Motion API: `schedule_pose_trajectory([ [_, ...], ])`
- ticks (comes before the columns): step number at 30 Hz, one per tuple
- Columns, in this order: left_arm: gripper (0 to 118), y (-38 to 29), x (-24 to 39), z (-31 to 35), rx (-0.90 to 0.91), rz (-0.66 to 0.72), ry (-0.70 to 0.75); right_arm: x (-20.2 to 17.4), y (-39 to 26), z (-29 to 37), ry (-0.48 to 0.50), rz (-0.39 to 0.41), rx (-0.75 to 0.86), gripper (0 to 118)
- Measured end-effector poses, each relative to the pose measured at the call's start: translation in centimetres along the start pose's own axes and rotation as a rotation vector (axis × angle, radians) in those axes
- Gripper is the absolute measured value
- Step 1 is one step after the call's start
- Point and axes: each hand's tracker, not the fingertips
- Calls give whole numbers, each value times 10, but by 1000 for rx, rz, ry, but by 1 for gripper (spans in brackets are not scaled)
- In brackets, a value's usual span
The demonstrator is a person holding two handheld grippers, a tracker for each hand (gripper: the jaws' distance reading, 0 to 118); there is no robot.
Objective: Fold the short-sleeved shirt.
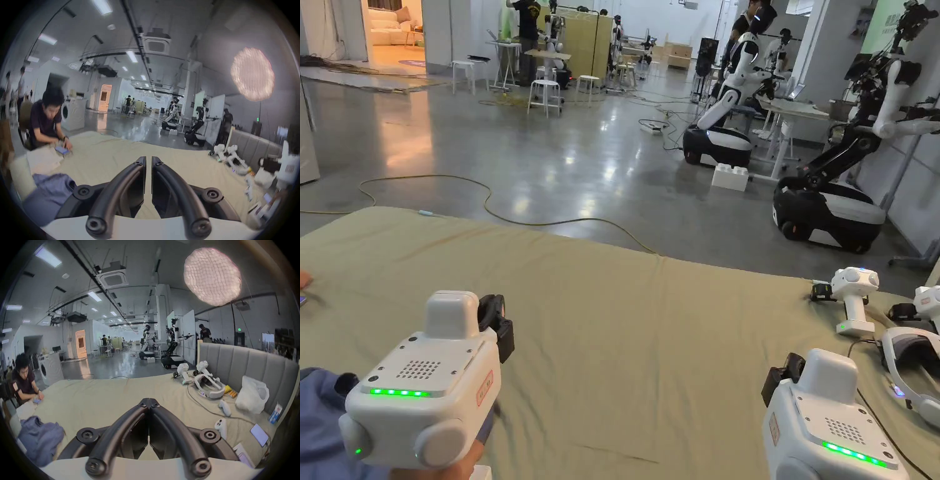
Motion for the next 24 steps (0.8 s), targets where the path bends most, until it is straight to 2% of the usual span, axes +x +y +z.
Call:
schedule_pose_trajectory([
  [5,8,4,-10,0,-79,-65,-42,-8,-2,0,34,57,6,0],
  [11,8,-5,-65,16,-303,-145,36,-23,-10,2,78,98,-22,0],
  [15,8,-22,-133,25,-461,-68,86,-33,-28,-10,128,155,-108,0],
  [19,11,-46,-195,25,-589,-32,168,-43,-42,-10,129,166,-140,0],
  [21,23,-62,-223,19,-646,11,168,-47,-48,-13,135,172,-161,0],
  [22,36,-69,-235,16,-682,41,162,-49,-49,-13,140,175,-171,0],
  [23,62,-77,-243,13,-707,62,158,-51,-51,-14,143,180,-180,0],
  [24,73,-86,-253,8,-747,92,134,-53,-53,-15,145,186,-189,0],
])
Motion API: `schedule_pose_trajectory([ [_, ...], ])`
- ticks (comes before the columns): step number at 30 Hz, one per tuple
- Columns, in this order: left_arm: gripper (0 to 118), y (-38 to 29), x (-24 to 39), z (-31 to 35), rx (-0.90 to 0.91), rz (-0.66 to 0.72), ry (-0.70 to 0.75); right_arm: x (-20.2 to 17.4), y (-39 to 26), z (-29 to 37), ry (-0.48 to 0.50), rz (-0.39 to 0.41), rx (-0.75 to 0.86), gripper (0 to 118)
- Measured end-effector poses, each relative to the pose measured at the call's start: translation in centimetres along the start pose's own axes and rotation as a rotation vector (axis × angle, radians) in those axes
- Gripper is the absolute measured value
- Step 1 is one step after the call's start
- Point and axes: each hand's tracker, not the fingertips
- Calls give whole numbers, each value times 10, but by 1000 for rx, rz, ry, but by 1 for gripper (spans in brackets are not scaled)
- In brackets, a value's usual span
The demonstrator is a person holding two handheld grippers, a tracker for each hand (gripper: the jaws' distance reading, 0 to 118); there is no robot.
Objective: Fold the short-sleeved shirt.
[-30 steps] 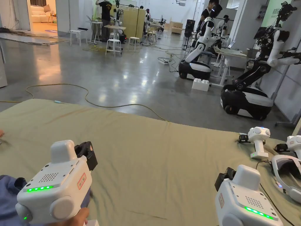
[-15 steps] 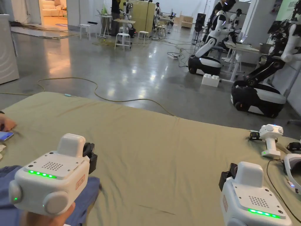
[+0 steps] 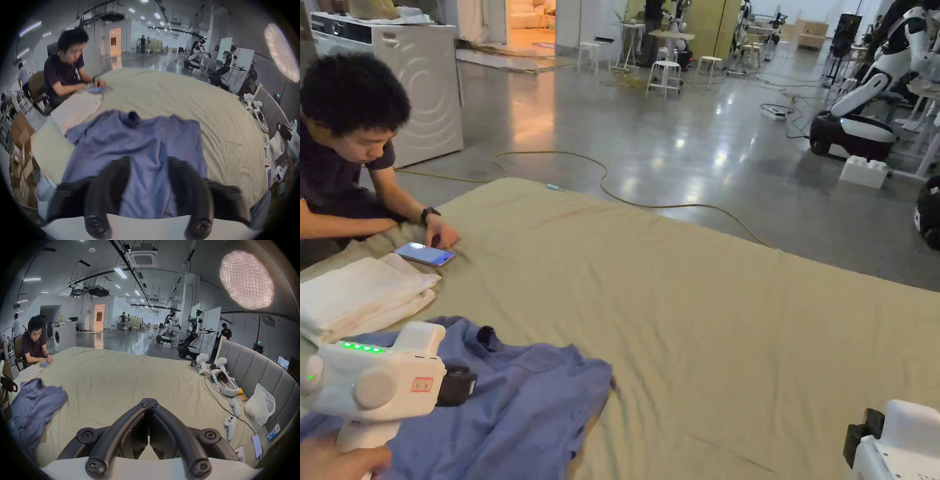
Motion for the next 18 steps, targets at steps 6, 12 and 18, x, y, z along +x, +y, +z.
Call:
schedule_pose_trajectory([
  [6,76,-18,-23,-51,-119,119,-74,-6,-7,-4,11,20,-29,0],
  [12,75,-43,4,-103,-304,25,37,-9,-16,-9,9,40,-61,0],
  [18,54,-58,34,-101,-180,-102,117,-12,-21,-12,7,75,-81,0],
])
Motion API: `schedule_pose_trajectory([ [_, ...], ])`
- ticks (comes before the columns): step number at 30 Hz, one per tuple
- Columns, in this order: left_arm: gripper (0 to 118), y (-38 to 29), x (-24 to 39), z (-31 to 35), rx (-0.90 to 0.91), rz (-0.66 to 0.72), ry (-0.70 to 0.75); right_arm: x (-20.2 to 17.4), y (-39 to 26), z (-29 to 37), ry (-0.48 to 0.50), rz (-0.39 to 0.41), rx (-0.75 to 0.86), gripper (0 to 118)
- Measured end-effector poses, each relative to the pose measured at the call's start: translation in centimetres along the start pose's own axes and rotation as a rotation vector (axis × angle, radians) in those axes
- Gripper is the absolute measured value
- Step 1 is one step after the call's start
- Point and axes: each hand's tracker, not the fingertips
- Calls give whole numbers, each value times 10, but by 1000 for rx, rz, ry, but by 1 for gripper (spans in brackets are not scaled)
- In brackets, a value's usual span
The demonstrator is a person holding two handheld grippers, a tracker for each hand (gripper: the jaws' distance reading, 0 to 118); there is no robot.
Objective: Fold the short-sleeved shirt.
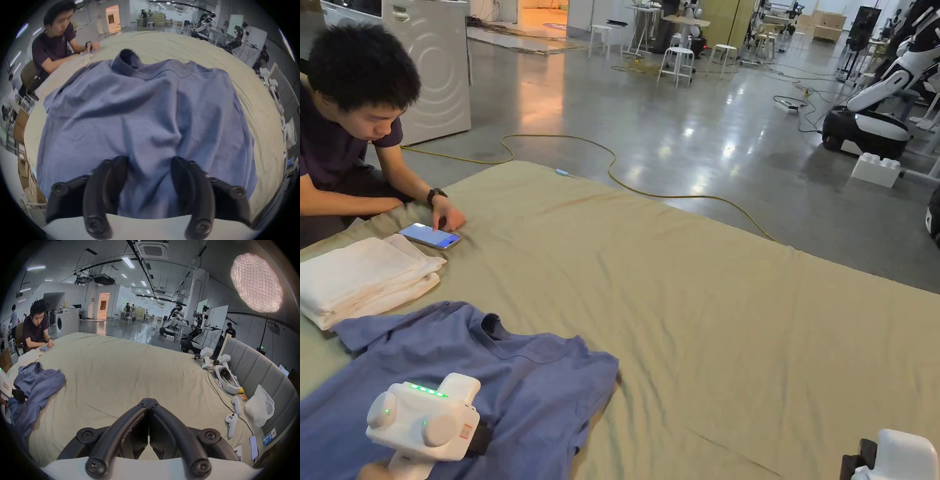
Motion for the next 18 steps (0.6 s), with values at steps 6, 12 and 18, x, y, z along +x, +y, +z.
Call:
schedule_pose_trajectory([
  [6,2,1,-9,6,2,89,-20,-3,3,-3,13,16,-9,0],
  [12,1,16,-33,53,201,196,-82,1,12,9,5,2,15,0],
  [18,1,55,-32,122,402,192,-109,10,16,13,-3,-16,36,0],
])
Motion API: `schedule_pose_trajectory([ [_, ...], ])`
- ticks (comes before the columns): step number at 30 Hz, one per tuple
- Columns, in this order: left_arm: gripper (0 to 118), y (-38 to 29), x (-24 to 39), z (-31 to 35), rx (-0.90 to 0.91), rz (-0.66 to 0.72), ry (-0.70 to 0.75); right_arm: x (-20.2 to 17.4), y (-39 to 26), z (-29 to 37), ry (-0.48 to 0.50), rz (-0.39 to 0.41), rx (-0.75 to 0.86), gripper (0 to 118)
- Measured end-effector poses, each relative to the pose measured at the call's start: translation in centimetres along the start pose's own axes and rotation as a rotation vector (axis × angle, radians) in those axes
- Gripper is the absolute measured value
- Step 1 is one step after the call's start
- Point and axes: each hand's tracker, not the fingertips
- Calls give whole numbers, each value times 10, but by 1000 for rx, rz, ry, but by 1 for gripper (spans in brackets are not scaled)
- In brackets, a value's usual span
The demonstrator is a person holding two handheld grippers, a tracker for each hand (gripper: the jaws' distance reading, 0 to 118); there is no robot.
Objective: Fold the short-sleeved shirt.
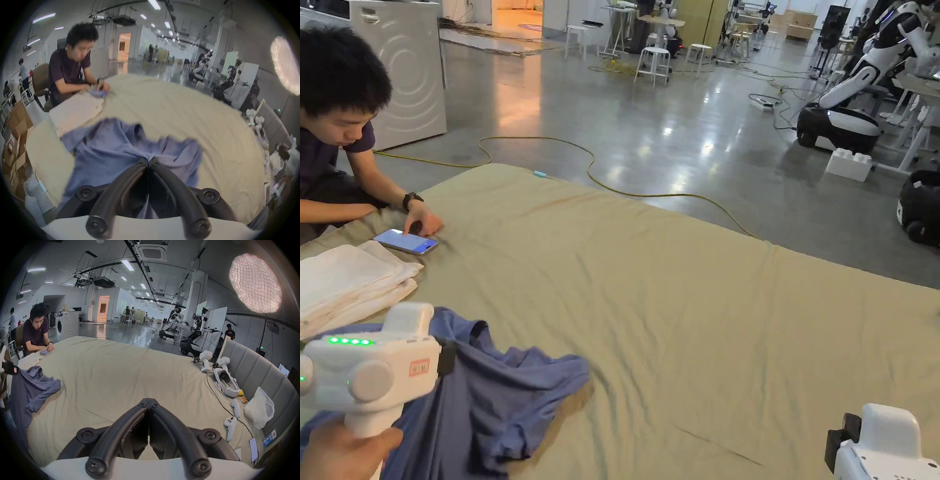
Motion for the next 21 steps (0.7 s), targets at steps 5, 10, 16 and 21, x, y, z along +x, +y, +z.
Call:
schedule_pose_trajectory([
  [5,1,60,53,55,176,-1,-100,12,5,14,-1,-45,35,0],
  [10,1,111,136,90,266,-112,-273,31,11,28,-8,-77,84,0],
  [16,1,124,244,87,258,-209,-482,61,15,60,-41,-116,129,0],
  [21,1,88,338,73,178,-282,-621,92,5,75,-95,-122,144,0],
])
